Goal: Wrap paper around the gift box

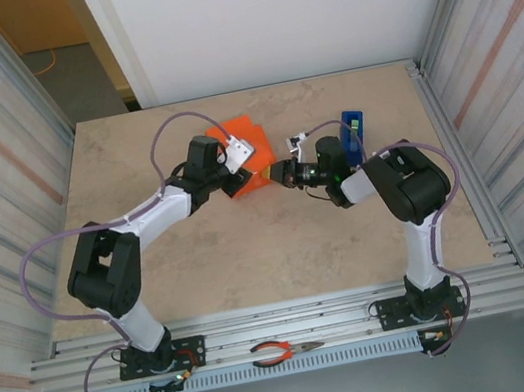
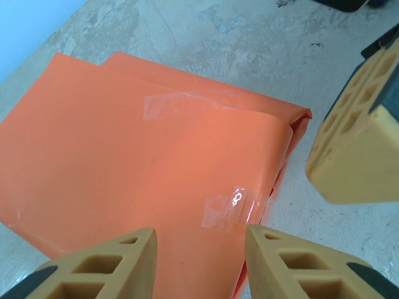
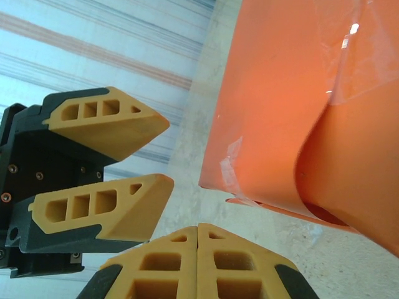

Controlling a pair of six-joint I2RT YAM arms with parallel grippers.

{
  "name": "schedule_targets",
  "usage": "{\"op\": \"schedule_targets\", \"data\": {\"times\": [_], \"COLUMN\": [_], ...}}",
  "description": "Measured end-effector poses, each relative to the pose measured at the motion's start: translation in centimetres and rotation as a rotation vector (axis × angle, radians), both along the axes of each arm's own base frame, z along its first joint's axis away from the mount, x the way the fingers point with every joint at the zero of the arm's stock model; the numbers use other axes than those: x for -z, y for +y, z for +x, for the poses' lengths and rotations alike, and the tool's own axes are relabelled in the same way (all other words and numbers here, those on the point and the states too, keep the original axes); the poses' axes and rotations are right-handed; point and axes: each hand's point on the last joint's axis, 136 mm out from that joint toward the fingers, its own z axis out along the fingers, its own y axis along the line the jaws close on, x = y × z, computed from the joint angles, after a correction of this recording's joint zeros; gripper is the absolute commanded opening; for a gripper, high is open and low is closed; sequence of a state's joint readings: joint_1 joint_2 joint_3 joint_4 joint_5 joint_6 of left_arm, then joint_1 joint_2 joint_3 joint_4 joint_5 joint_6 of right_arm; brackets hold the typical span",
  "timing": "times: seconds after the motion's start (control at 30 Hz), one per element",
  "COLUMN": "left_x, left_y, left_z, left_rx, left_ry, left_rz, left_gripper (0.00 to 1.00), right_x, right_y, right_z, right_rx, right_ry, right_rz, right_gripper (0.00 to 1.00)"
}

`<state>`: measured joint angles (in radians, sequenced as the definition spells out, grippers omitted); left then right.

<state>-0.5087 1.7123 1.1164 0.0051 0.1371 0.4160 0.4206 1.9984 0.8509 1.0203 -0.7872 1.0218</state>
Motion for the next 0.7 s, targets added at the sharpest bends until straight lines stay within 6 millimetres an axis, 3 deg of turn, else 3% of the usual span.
{"op": "schedule_targets", "data": {"times": [0.27,0.4,0.7], "left_x": [-1.1,-2.0,-1.9], "left_y": [2.4,4.3,8.6], "left_z": [1.5,2.6,4.4], "left_rx": [-0.108,-0.189,-0.386], "left_ry": [-0.003,-0.018,-0.003], "left_rz": [-0.069,-0.116,-0.190], "left_gripper": [0.43,0.49,0.60], "right_x": [-1.9,-2.4,0.1], "right_y": [2.1,2.6,3.1], "right_z": [0.5,1.2,2.0], "right_rx": [-0.041,-0.046,-0.058], "right_ry": [-0.050,-0.061,0.021], "right_rz": [0.001,-0.004,-0.099], "right_gripper": [0.00,0.00,0.00]}}
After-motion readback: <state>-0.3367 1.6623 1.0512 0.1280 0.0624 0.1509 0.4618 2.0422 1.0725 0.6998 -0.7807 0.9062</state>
